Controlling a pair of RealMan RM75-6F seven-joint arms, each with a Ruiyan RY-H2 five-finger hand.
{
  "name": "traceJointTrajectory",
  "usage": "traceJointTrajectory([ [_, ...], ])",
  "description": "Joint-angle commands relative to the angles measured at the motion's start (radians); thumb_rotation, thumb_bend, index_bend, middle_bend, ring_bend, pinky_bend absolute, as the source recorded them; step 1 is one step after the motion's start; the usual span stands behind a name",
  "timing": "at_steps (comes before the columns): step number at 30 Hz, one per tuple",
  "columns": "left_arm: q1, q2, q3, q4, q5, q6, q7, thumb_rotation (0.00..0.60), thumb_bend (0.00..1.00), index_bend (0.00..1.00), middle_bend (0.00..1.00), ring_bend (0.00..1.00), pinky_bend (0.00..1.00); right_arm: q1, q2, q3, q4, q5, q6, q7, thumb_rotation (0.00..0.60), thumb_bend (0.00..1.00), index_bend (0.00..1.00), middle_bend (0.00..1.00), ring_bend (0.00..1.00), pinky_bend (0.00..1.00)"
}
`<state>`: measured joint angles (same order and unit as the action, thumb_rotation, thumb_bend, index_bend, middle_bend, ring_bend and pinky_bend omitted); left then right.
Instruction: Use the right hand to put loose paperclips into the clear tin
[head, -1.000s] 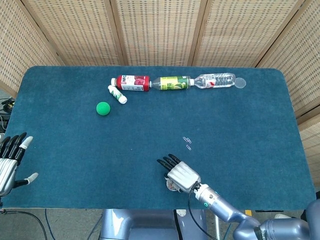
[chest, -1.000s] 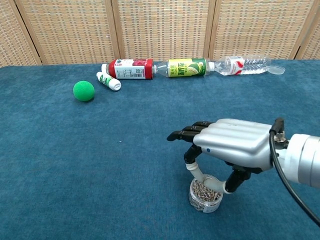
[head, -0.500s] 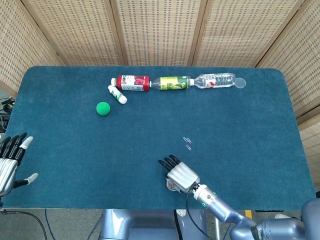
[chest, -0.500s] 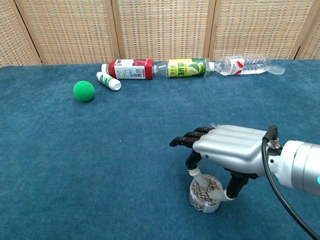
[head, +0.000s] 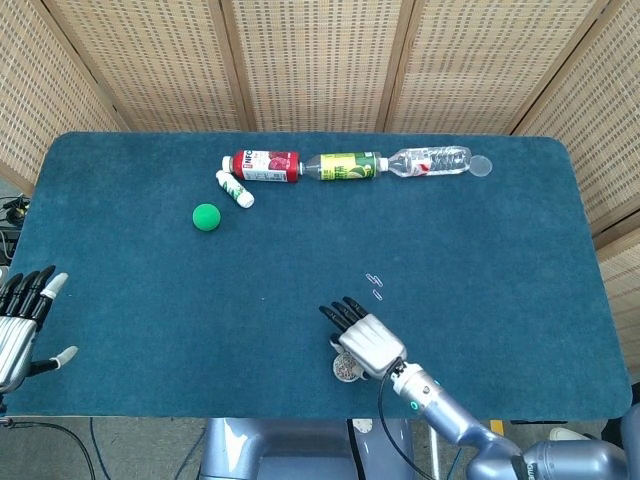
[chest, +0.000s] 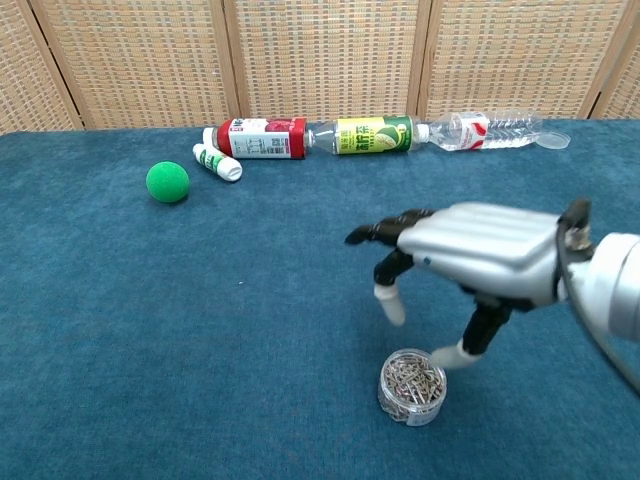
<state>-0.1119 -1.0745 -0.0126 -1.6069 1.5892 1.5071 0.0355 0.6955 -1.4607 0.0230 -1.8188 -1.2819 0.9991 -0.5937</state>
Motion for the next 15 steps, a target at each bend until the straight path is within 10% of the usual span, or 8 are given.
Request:
traceJointTrajectory([
  [1,0.002,0.003,-0.001,-0.001,0.001,0.006,-0.006,0.600,0.00,0.00,0.00,0.00,0.00,-0.044,0.085,0.002,-0.041,-0.066,0.082,0.041,0.600,0.17,0.48,0.03,0.00,0.00],
  [9,0.017,0.022,0.007,-0.019,0.023,0.036,-0.007,0.600,0.00,0.00,0.00,0.00,0.00,-0.238,0.252,-0.077,0.053,-0.203,0.335,0.258,0.600,0.00,0.02,0.00,0.00,0.00],
  [15,0.031,0.021,0.016,-0.019,0.051,0.066,0.007,0.600,0.00,0.00,0.00,0.00,0.00,-0.386,0.256,-0.123,0.145,-0.263,0.515,0.348,0.600,0.00,0.00,0.00,0.00,0.00],
])
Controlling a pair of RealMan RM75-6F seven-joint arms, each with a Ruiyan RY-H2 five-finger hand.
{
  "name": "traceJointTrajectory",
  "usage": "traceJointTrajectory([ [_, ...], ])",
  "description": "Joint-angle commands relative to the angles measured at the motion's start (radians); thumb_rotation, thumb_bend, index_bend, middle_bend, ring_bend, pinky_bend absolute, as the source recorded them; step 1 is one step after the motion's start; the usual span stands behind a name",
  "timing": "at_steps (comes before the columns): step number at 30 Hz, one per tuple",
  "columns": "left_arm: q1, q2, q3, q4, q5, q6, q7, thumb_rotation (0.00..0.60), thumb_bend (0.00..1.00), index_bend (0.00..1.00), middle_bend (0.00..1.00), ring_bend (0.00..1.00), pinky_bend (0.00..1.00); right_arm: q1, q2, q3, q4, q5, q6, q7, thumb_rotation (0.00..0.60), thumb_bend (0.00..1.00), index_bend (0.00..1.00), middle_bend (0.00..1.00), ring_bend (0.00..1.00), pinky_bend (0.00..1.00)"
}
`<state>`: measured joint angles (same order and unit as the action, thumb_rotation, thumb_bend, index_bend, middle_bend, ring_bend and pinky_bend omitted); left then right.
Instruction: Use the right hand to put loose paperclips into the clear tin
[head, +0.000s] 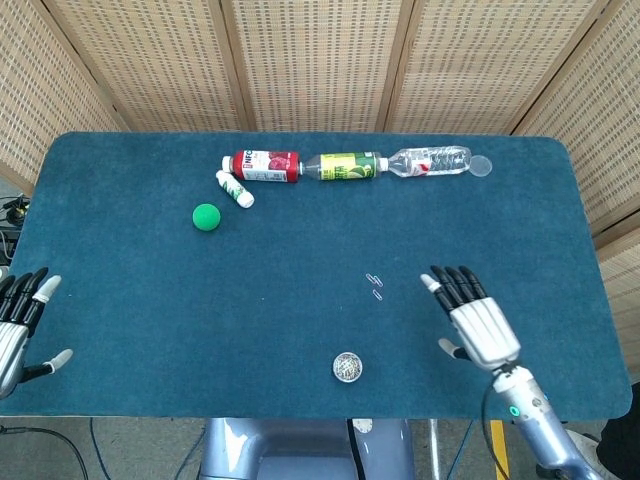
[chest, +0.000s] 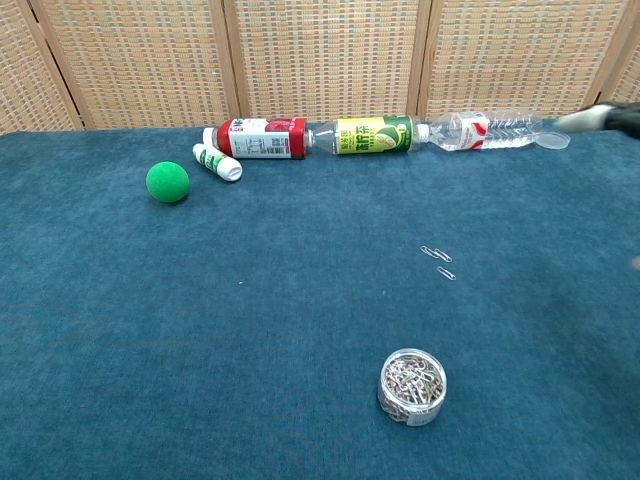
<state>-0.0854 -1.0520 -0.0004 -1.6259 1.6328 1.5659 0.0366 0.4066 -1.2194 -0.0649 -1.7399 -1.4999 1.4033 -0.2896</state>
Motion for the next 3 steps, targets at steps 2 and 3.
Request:
traceJointTrajectory([
  [2,0.009,-0.004,0.005,-0.001,0.016,0.017,0.014,0.600,0.00,0.00,0.00,0.00,0.00,-0.125,0.005,-0.031,0.085,-0.056,0.149,0.049,0.600,0.00,0.00,0.00,0.00,0.00],
  [3,0.012,-0.005,0.007,-0.002,0.023,0.024,0.018,0.600,0.00,0.00,0.00,0.00,0.00,-0.139,0.001,-0.027,0.095,-0.060,0.166,0.050,0.600,0.00,0.00,0.00,0.00,0.00],
])
